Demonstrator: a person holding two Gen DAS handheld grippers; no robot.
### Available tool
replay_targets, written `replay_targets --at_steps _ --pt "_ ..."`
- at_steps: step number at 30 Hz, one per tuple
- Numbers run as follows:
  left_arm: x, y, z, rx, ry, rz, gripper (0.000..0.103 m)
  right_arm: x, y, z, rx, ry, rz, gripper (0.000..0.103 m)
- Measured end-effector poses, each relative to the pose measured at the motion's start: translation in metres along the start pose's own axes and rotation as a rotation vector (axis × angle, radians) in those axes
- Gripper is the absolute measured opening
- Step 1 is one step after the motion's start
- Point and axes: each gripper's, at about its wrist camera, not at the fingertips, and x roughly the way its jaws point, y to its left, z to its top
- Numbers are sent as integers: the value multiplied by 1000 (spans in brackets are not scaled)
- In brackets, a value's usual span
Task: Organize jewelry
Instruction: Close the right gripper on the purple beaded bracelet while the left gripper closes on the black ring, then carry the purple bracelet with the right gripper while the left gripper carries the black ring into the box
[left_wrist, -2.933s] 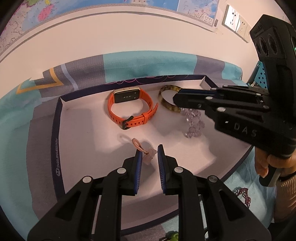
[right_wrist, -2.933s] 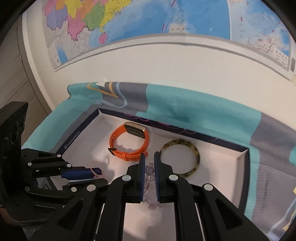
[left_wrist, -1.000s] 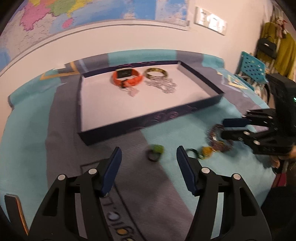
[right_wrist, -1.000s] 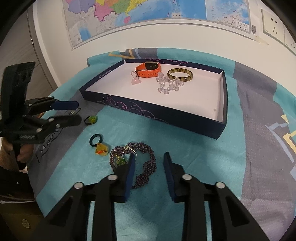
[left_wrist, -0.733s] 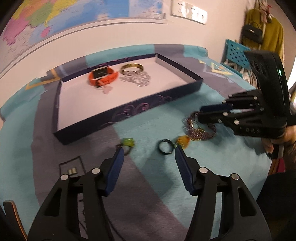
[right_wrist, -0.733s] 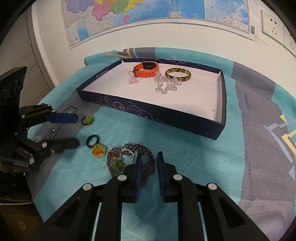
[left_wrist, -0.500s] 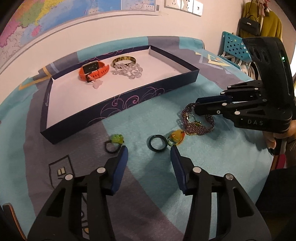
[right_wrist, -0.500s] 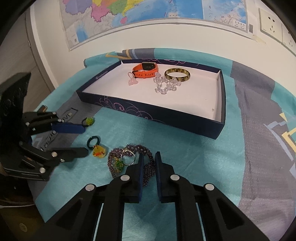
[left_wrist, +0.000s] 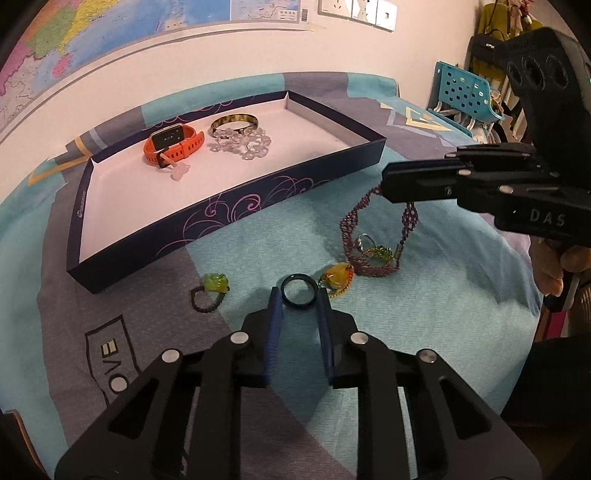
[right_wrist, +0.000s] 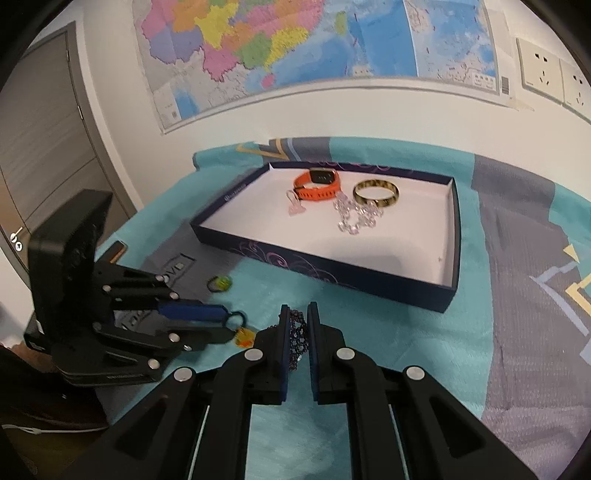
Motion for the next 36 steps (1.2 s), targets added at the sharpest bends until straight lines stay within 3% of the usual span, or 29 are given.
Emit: replay_targets --at_steps 5,8,11,13,15,17,28,36 --pt "-2 1 -1 -10 -6 -7 18 -5 7 5 -7 -24 16 8" --pt "-3 2 -2 -20 -6 -18 4 -8 8 7 -6 -36 17 8" --pt "-3 4 -2 -27 -5 -25 4 -11 8 9 -3 -49 20 8" --pt "-4 4 -3 -25 -8 -25 5 -12 9 10 -2 -52 20 8" --pt "-4 4 -3 -22 -14 -13 19 -12 9 10 -2 -53 19 8" --pt "-4 2 -2 -10 -17 -3 23 -12 8 11 -1 -53 20 8" --pt "11 -6 13 50 1 23 22 -12 7 11 13 -52 17 8" --pt "7 -3 11 12 -15 16 23 -12 7 14 9 -59 14 8"
